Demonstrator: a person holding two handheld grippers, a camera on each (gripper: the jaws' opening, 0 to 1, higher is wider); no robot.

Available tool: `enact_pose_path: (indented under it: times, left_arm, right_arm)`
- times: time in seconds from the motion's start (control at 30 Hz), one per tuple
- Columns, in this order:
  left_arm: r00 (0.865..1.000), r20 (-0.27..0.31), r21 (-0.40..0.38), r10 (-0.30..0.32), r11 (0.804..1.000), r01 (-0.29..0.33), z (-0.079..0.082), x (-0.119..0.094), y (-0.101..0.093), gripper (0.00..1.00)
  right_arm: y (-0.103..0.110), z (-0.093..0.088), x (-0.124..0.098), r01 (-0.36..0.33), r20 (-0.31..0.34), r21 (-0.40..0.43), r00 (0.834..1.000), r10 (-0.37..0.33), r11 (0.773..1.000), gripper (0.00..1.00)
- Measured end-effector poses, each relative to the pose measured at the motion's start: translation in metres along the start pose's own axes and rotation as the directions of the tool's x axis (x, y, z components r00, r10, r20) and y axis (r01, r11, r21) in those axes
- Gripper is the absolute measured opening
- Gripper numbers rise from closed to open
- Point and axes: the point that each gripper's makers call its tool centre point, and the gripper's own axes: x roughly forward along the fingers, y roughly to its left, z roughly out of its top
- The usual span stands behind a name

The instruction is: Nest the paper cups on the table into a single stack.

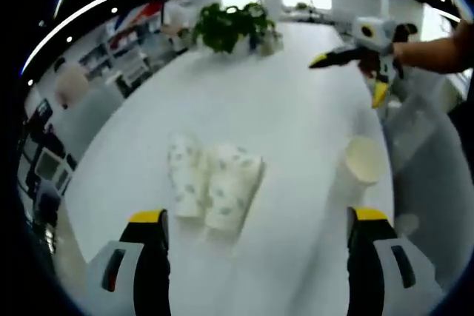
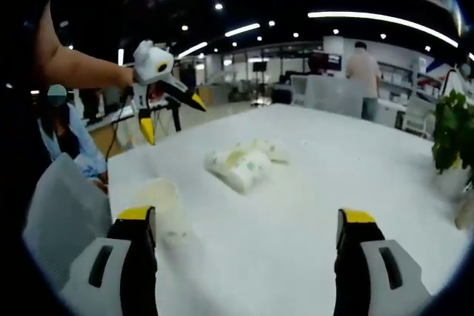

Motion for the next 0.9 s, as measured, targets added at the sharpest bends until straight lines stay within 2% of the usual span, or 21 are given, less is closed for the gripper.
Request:
enact_pose_path:
  times: [0.1,0.3,0.5,0.67,0.9]
  left_arm:
    - [1.000,-0.019,0.014,-0.014,1.000,0.014,0.005,0.005,0.006,0.99]
    - [0.997,-0.061,0.060,-0.038,0.997,0.041,0.010,0.018,0.017,0.99]
    - [0.995,-0.093,0.096,-0.033,0.995,0.042,0.015,0.026,0.029,0.99]
    - [0.993,-0.117,0.130,-0.028,0.991,0.043,0.014,0.035,0.033,0.99]
    - [0.990,-0.135,0.160,-0.025,0.986,0.047,0.008,0.042,0.035,0.96]
  right_arm:
    - [-0.003,-0.001,-0.001,0.005,0.006,0.030,1.000,-0.005,1.000,1.00]
    - [-0.005,-0.002,-0.001,0.009,0.007,0.028,1.000,-0.009,1.000,1.00]
    - [-0.007,-0.001,0.004,0.012,0.020,0.044,1.000,-0.013,0.999,1.00]
    - [-0.006,0.008,0.007,0.011,0.037,0.040,0.999,-0.012,0.999,1.00]
    - [-0.007,0.006,0.007,0.014,0.029,0.037,0.999,-0.015,0.999,1.00]
